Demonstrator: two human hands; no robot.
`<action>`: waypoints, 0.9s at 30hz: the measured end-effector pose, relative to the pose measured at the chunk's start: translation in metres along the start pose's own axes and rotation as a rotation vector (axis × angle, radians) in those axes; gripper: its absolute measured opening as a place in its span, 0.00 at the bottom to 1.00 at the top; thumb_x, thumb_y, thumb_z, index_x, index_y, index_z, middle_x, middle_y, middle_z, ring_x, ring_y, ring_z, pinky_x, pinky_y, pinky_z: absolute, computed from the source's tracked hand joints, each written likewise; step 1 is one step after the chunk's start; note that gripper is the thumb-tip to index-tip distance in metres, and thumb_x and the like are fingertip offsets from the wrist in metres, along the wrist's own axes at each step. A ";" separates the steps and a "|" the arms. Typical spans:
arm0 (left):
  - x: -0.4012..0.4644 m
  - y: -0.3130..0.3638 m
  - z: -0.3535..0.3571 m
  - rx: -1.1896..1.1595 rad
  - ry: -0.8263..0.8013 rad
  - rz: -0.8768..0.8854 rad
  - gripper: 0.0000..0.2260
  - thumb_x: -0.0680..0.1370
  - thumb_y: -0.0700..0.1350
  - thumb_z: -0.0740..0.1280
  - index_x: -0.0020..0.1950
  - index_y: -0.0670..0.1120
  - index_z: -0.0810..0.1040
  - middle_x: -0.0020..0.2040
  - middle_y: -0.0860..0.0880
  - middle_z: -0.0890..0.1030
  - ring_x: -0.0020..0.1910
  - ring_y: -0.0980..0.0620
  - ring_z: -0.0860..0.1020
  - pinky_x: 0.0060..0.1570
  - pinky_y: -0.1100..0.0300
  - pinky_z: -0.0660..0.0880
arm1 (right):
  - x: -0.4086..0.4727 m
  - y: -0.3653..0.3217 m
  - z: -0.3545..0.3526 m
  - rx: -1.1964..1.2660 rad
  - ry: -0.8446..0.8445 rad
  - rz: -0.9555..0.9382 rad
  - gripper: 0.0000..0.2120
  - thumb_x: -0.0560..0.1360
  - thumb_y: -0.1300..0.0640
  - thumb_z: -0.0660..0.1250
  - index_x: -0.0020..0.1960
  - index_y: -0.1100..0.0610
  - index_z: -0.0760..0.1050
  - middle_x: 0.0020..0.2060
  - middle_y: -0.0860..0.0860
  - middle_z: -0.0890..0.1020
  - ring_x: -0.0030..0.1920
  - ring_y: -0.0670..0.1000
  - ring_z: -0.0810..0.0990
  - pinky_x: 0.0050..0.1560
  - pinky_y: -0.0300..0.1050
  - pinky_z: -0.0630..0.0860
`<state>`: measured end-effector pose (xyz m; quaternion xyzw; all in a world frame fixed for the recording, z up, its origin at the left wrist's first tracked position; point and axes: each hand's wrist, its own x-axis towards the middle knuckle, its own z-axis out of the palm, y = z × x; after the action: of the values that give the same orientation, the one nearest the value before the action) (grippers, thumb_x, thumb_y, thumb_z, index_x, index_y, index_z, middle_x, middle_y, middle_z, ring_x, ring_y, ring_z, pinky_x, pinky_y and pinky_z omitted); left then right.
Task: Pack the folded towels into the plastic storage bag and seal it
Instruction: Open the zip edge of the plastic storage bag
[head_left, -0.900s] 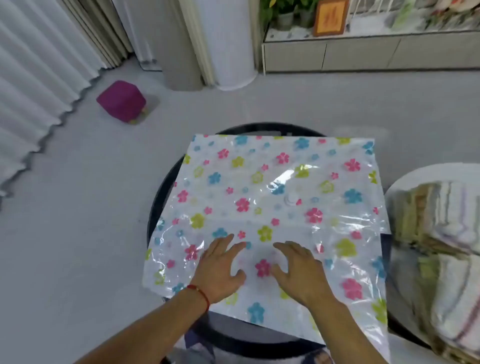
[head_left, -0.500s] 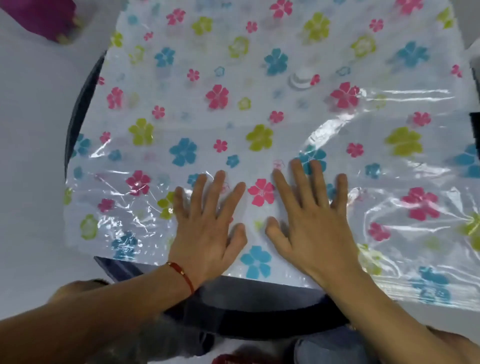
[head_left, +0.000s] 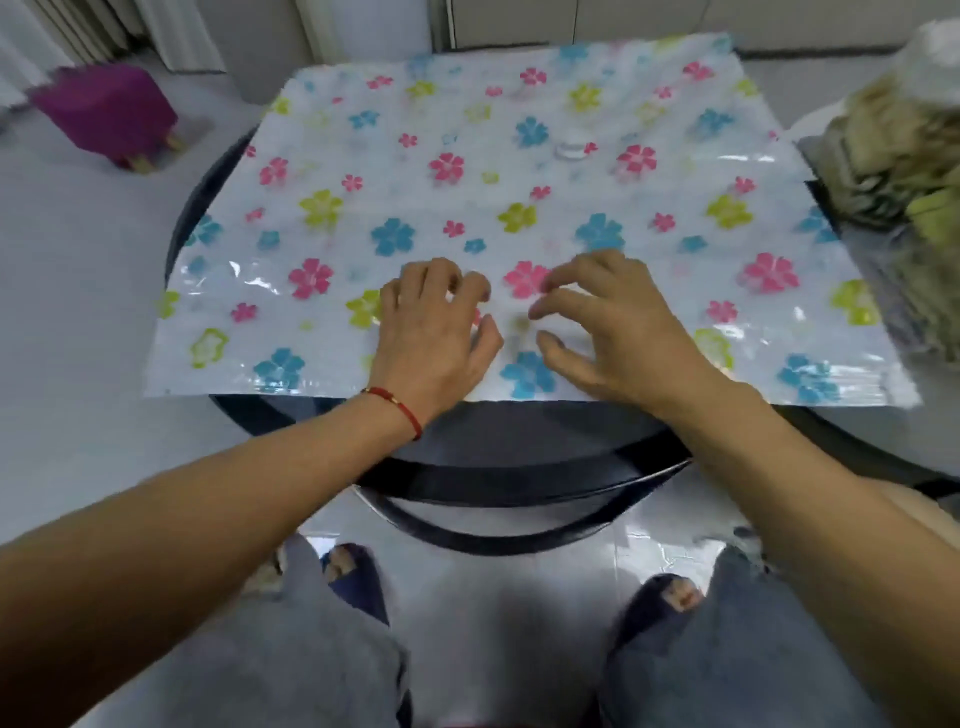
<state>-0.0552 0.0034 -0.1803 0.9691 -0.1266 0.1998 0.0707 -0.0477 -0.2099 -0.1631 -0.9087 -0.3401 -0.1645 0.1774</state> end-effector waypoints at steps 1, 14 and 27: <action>-0.001 0.001 -0.002 0.030 0.003 0.005 0.10 0.77 0.50 0.60 0.50 0.46 0.78 0.47 0.45 0.76 0.48 0.43 0.72 0.44 0.50 0.65 | -0.006 -0.008 -0.004 0.034 -0.076 -0.031 0.11 0.75 0.52 0.74 0.54 0.58 0.85 0.53 0.56 0.84 0.54 0.63 0.81 0.52 0.61 0.76; 0.010 -0.011 -0.021 -0.219 -0.383 0.436 0.23 0.71 0.70 0.59 0.57 0.59 0.79 0.58 0.54 0.76 0.56 0.51 0.72 0.52 0.48 0.71 | -0.017 -0.012 -0.030 0.034 -0.296 0.172 0.11 0.79 0.45 0.70 0.52 0.51 0.87 0.52 0.46 0.87 0.53 0.52 0.82 0.55 0.53 0.77; 0.045 0.020 -0.032 -0.077 -0.636 0.587 0.03 0.73 0.44 0.64 0.41 0.46 0.75 0.42 0.49 0.74 0.39 0.47 0.74 0.39 0.49 0.73 | -0.016 -0.006 -0.018 0.105 -0.204 0.280 0.08 0.77 0.52 0.73 0.50 0.56 0.87 0.50 0.51 0.87 0.55 0.56 0.82 0.54 0.56 0.78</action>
<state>-0.0330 -0.0190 -0.1311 0.9020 -0.4195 -0.1020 0.0046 -0.0661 -0.2224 -0.1524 -0.9486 -0.2348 -0.0273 0.2105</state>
